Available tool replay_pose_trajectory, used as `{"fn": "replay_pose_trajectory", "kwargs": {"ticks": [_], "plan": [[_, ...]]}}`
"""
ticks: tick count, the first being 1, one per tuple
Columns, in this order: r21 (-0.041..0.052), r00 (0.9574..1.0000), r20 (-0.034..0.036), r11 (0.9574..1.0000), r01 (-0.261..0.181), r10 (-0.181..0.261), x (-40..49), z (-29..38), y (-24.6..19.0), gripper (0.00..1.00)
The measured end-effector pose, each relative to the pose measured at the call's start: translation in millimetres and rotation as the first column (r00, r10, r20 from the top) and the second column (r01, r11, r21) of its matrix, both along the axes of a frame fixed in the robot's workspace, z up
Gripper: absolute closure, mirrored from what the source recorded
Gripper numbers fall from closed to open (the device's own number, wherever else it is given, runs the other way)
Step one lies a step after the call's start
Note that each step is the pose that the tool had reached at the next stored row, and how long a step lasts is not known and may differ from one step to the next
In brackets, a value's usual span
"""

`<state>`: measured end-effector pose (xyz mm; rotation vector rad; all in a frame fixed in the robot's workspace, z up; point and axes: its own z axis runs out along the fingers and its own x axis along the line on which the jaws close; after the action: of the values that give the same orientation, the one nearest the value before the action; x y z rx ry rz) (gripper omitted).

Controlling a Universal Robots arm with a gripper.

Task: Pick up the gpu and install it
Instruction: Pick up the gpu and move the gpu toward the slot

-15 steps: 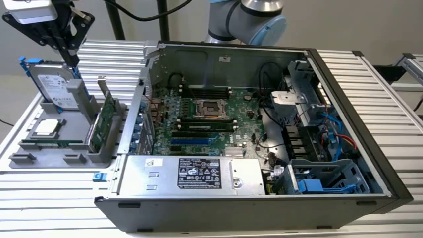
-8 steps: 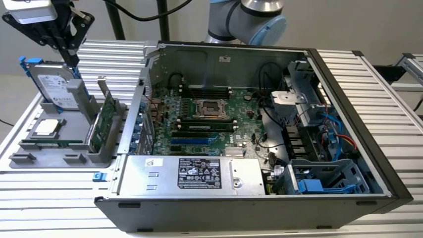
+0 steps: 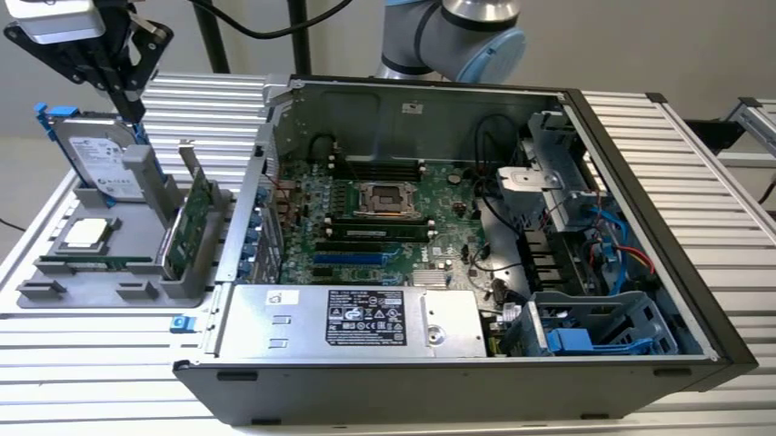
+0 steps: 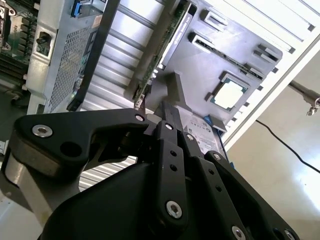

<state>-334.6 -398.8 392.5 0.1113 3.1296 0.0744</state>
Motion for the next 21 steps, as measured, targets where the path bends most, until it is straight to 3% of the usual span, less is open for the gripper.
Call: {"fn": "replay_pose_trajectory", "kwargs": {"ticks": [21], "plan": [[0.0, 1.0, -0.0001, 1.0, 0.0, 0.0, -0.3, -2.2, 0.0, 0.0]]}}
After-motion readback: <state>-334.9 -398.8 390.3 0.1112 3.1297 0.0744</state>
